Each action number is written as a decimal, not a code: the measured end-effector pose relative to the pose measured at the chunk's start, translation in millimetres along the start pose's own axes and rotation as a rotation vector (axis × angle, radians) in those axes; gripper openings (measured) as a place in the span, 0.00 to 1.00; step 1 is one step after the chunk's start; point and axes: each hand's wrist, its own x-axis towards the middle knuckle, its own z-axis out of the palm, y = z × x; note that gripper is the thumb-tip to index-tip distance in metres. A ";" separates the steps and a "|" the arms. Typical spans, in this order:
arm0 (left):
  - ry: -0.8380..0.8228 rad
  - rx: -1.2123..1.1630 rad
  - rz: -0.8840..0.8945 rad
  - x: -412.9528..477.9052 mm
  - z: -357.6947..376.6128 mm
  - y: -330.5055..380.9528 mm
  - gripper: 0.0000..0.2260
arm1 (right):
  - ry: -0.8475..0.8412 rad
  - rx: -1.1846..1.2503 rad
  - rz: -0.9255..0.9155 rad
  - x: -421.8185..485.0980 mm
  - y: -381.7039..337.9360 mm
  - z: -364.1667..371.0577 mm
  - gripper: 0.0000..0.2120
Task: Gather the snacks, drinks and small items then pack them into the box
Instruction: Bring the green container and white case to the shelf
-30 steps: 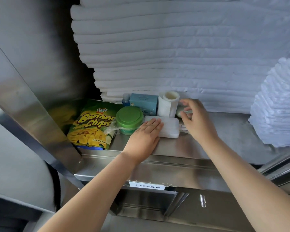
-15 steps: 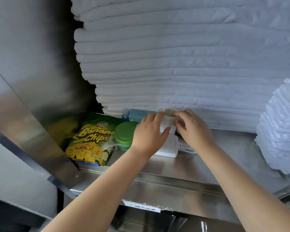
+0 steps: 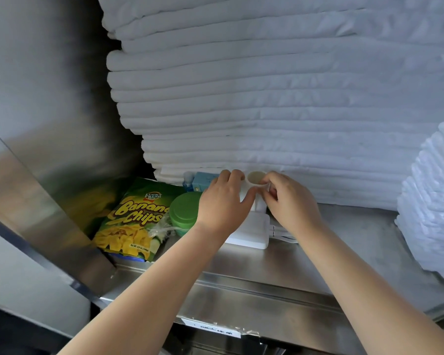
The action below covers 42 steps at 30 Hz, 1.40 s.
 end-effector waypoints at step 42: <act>-0.078 -0.238 -0.091 7.5 -5.6 -6.3 0.12 | -0.105 0.128 0.013 10.7 17.9 -2.9 0.08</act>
